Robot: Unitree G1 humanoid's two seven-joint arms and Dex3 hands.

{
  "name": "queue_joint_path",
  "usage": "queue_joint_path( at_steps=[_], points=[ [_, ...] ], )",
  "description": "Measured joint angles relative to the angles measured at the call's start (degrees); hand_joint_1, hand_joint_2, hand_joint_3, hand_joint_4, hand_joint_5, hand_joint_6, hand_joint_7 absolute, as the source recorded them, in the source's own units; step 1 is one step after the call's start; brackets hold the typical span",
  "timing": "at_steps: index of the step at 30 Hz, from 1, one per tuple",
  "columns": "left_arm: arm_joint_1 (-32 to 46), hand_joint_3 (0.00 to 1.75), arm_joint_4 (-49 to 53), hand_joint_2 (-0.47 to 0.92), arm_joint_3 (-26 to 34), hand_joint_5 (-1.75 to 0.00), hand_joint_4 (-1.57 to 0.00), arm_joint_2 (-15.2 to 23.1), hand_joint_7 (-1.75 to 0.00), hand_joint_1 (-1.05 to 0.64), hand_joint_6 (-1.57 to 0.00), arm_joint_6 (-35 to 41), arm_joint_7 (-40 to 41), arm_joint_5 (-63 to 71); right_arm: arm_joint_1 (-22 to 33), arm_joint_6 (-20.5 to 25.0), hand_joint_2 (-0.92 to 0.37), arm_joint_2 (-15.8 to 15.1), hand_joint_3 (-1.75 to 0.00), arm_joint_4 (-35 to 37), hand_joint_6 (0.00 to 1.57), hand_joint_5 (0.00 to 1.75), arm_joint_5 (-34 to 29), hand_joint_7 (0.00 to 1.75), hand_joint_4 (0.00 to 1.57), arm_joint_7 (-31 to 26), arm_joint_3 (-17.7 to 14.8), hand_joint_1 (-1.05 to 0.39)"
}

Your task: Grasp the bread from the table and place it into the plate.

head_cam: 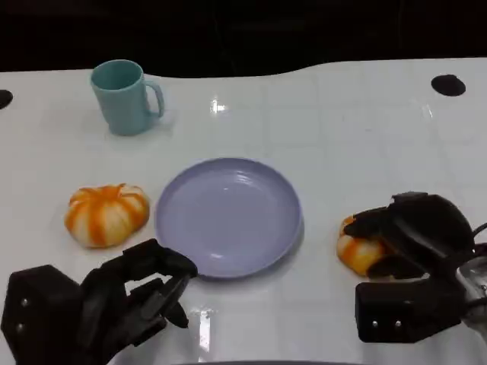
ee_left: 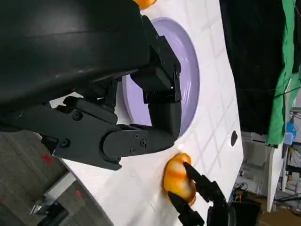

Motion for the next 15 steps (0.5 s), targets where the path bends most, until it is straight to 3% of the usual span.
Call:
queue_joint_path(
  at_steps=[3, 8, 12, 15],
  points=[
    [0.1, 0.45, -0.16, 0.92, -0.03, -1.75, -0.61, -0.01, -1.3, -0.43, -0.63, 0.01, 0.0, 0.0, -1.25, -1.51, -0.47, 0.19, -1.01, 3.33, 0.68, 1.75, 0.33, 1.73, 0.91, -2.86, 0.18, -0.11],
    [0.14, 0.45, -0.37, 0.92, -0.14, -1.75, -0.61, -0.01, -1.3, -0.43, -0.63, 0.16, 0.3, 0.03, -2.01, -2.59, -0.38, 1.15, -1.14, 5.25, 0.73, 1.75, 1.92, 1.66, 0.92, -5.29, 0.2, -0.09],
    [0.16, 0.44, -0.87, 0.92, -0.27, -1.75, -0.61, -0.03, -1.3, -0.43, -0.63, 0.61, 0.6, 0.05, -2.36, -4.47, -0.45, 1.99, -1.1, 5.21, 0.72, 1.75, 3.04, 1.68, 0.92, -6.4, 0.2, -0.13],
    [0.23, 0.45, -1.04, 0.92, -0.26, -1.75, -0.61, -0.06, -1.3, -0.43, -0.63, 0.82, 0.7, 0.04, -2.74, -5.26, -0.41, 2.54, -1.13, 5.09, 0.76, 1.75, 4.21, 1.62, 0.95, -6.89, 0.06, -0.13]
  ],
)
